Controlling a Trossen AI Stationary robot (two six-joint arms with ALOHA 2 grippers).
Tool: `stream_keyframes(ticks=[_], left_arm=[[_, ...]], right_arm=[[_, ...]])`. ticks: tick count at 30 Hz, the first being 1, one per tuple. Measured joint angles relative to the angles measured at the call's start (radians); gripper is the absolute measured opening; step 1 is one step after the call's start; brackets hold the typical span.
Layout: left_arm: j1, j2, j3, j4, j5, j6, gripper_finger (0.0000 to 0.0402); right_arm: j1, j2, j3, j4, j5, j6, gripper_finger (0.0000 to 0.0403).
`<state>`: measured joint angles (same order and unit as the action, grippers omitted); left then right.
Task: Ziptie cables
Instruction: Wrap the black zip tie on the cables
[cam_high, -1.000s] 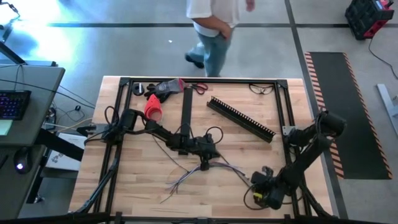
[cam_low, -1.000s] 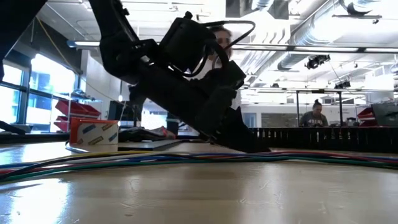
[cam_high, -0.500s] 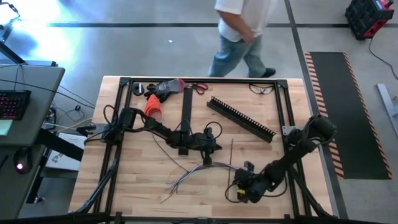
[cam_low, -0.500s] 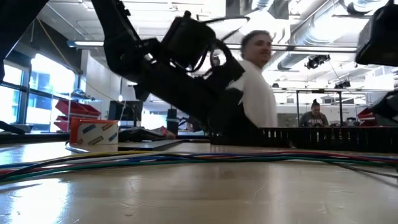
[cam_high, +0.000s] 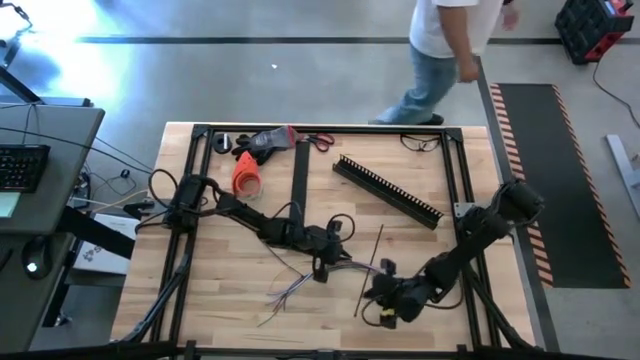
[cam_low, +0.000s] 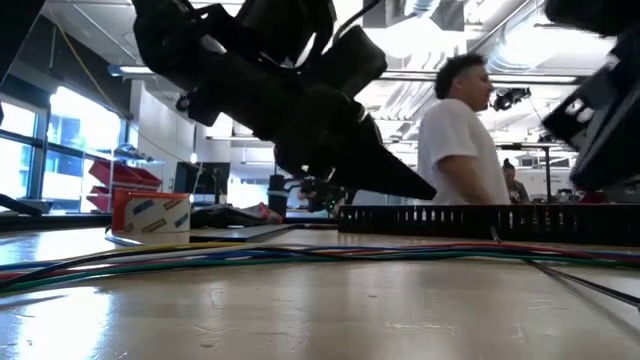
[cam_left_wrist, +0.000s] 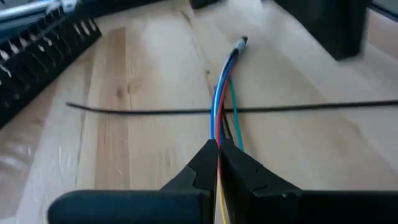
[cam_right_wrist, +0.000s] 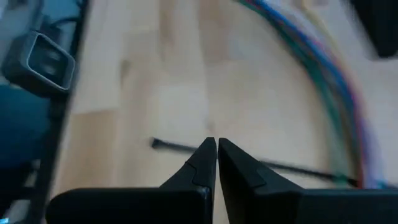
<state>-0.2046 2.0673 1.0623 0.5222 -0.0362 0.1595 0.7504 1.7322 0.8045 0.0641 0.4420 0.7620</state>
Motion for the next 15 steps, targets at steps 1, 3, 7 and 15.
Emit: stream_keyframes(ticks=[1,3,7,15], left_arm=[[-0.004,0.002,0.001,0.008,-0.002,-0.003,0.0],[-0.004,0.004,0.001,0.005,0.003,-0.024,0.0],[-0.007,0.005,0.001,0.004,0.006,-0.033,0.0],[-0.012,0.005,0.001,0.005,0.006,-0.054,0.0]], right_arm=[[-0.003,0.021,-0.001,-0.001,-0.005,0.004,0.0002],[-0.009,0.062,-0.005,-0.019,0.031,0.023,0.0002],[-0.014,0.118,-0.001,-0.018,0.049,0.024,0.0002],[-0.018,0.113,0.003,-0.154,0.052,-0.043,0.0001]])
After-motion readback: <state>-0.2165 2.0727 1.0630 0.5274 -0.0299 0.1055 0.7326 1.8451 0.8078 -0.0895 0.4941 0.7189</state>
